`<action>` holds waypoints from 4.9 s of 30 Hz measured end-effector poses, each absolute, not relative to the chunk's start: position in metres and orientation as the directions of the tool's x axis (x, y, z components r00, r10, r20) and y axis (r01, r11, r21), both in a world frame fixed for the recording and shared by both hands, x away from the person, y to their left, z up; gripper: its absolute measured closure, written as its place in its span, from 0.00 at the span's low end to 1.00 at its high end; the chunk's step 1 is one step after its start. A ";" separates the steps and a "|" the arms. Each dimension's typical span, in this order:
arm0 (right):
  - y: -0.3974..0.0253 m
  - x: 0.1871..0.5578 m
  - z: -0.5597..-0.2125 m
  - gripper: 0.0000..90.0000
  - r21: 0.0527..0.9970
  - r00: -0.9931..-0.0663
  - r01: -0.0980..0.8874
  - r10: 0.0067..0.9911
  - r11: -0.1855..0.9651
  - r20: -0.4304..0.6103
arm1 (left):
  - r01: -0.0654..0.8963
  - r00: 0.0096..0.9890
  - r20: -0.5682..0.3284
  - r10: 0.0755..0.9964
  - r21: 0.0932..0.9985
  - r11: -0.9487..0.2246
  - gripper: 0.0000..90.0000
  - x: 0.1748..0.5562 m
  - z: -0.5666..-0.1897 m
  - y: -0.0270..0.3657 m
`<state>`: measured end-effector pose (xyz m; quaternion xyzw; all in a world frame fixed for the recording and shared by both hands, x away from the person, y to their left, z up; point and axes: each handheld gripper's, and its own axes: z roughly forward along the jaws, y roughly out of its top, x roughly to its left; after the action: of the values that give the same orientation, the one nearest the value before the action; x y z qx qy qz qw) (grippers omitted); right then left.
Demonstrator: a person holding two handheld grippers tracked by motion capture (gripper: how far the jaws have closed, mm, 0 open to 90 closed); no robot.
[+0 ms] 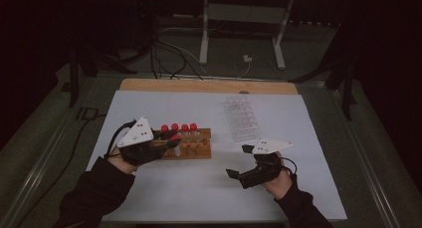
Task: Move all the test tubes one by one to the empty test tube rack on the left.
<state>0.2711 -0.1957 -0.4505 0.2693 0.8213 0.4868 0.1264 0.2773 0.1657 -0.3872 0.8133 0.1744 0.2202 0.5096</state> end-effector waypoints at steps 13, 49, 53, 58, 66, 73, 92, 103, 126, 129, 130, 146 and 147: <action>-0.203 0.270 -0.448 0.00 0.881 -0.822 0.295 0.568 0.370 0.037 | 0.089 0.757 0.191 0.625 0.917 -0.388 0.80 0.287 -0.374 0.209; -0.214 0.272 -0.449 0.00 0.895 -0.815 0.293 0.577 0.335 0.051 | 0.212 0.696 0.095 0.712 0.920 -0.329 0.80 0.341 -0.442 0.209; -0.214 0.272 -0.450 0.00 0.894 -0.815 0.294 0.577 0.337 0.051 | 0.222 0.694 0.091 0.714 0.916 -0.333 0.80 0.342 -0.450 0.208; -0.215 0.272 -0.450 0.00 0.894 -0.816 0.295 0.576 0.337 0.053 | 0.228 0.693 0.090 0.715 0.914 -0.335 0.80 0.343 -0.457 0.208; -0.214 0.272 -0.451 0.00 0.893 -0.818 0.294 0.572 0.340 0.052 | 0.244 0.697 0.088 0.712 0.904 -0.351 0.80 0.343 -0.455 0.210; -0.214 0.272 -0.450 0.00 0.892 -0.819 0.297 0.572 0.341 0.054 | 0.250 0.704 0.084 0.706 0.900 -0.357 0.79 0.343 -0.454 0.211; -0.219 0.272 -0.451 0.00 0.894 -0.808 0.300 0.586 0.331 0.054 | 0.291 0.775 0.010 0.632 0.882 -0.370 0.02 0.314 -0.426 0.212; -0.217 0.267 -0.452 0.00 0.899 -0.814 0.283 0.580 0.335 0.040 | 0.244 0.829 -0.002 0.559 0.901 -0.358 0.01 0.282 -0.423 0.204; -0.234 0.263 -0.474 0.00 0.892 -0.783 0.308 0.621 0.330 0.041 | 0.248 0.851 0.008 0.525 0.876 -0.414 0.01 0.254 -0.484 0.183; -0.236 0.263 -0.479 0.00 0.888 -0.780 0.315 0.625 0.335 0.041 | 0.252 0.853 0.016 0.522 0.863 -0.438 0.01 0.254 -0.494 0.182; -0.237 0.263 -0.479 0.00 0.887 -0.777 0.315 0.628 0.337 0.037 | 0.257 0.854 0.009 0.520 0.862 -0.438 0.01 0.254 -0.497 0.182; -0.242 0.266 -0.491 0.00 0.880 -0.764 0.310 0.646 0.360 0.005 | 0.270 0.821 0.041 0.570 0.852 -0.449 0.01 0.255 -0.523 0.193; -0.242 0.266 -0.491 0.00 0.879 -0.764 0.311 0.645 0.362 0.005 | 0.271 0.823 0.037 0.567 0.852 -0.448 0.01 0.255 -0.524 0.193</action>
<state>0.2658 -0.2420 -0.4911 0.2962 0.8069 0.4808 0.1733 0.2554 0.1929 -0.5236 0.8356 0.2506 0.1604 0.4618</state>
